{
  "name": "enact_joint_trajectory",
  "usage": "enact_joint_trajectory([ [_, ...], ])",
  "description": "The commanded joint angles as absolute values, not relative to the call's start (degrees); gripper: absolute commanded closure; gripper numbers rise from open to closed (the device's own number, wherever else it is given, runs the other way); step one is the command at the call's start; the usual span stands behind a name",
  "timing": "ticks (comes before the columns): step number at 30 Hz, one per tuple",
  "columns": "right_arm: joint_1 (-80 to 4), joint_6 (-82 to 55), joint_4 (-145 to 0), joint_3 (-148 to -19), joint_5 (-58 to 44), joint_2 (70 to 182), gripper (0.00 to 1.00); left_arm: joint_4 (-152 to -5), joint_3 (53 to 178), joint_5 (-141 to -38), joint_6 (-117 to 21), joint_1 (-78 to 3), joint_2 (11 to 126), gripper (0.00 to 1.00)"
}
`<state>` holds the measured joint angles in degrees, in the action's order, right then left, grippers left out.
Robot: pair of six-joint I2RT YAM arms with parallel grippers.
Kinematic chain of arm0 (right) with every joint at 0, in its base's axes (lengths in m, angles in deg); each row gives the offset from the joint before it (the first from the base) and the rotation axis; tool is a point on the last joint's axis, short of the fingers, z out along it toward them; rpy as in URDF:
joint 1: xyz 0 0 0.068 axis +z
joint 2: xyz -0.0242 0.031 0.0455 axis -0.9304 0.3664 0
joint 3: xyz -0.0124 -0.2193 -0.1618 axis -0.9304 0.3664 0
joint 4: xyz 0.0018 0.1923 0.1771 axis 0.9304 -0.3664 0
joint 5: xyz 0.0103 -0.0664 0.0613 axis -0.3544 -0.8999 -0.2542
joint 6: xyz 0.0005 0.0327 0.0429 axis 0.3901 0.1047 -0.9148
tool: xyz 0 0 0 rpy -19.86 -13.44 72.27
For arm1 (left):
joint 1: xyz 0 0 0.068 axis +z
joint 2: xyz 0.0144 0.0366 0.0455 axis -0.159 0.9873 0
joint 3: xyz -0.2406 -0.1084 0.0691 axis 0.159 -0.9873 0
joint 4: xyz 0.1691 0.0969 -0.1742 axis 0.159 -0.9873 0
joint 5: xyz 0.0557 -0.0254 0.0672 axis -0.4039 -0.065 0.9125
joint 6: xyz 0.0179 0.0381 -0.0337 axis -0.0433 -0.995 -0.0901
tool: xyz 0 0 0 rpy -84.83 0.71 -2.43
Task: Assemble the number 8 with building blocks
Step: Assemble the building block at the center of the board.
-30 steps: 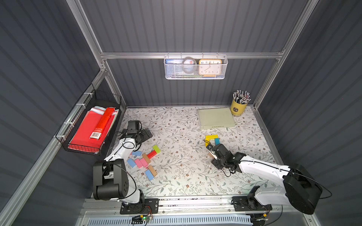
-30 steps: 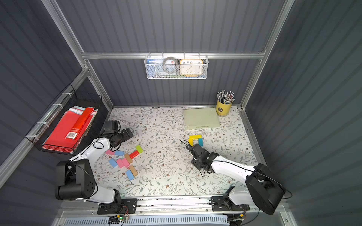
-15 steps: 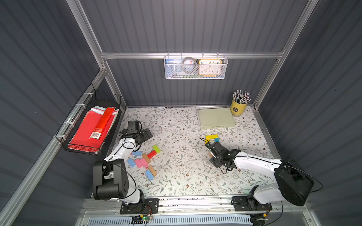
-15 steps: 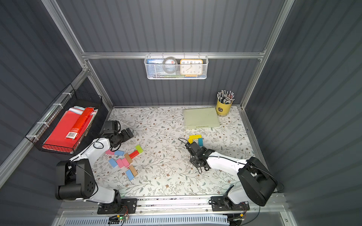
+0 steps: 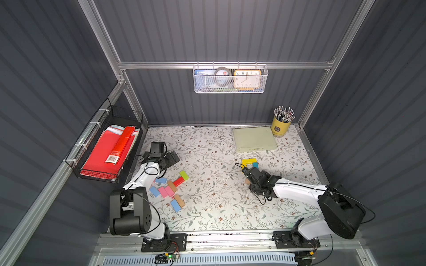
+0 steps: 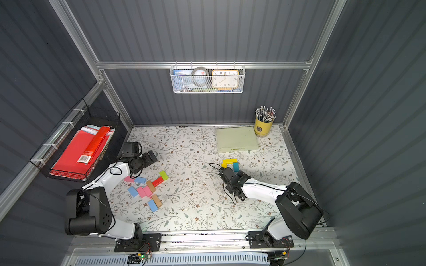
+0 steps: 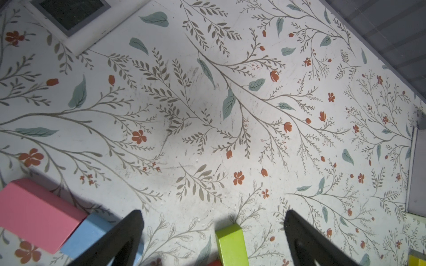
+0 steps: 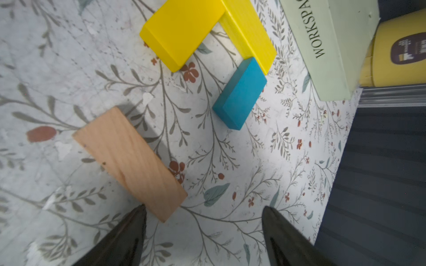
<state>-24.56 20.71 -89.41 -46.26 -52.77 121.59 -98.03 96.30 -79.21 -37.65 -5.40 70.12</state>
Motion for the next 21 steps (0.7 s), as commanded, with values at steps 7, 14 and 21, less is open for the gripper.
enact_joint_trajectory([
  [7, -26.04, 19.97, -86.96, -46.84, -56.74, 124.63, 0.17, -98.21, 95.58, -79.39, -38.76, -5.22, 68.83, 0.01],
  [14, -28.16, 8.46, -93.05, -52.4, -45.12, 116.23, 0.19, -98.13, 95.6, -79.39, -38.77, -5.1, 68.69, 0.01],
  [21, -28.9, -12.63, -100.9, -55.8, -31.49, 115.92, 0.11, -98.04, 95.63, -79.74, -38.77, -5.09, 68.98, 0.01],
])
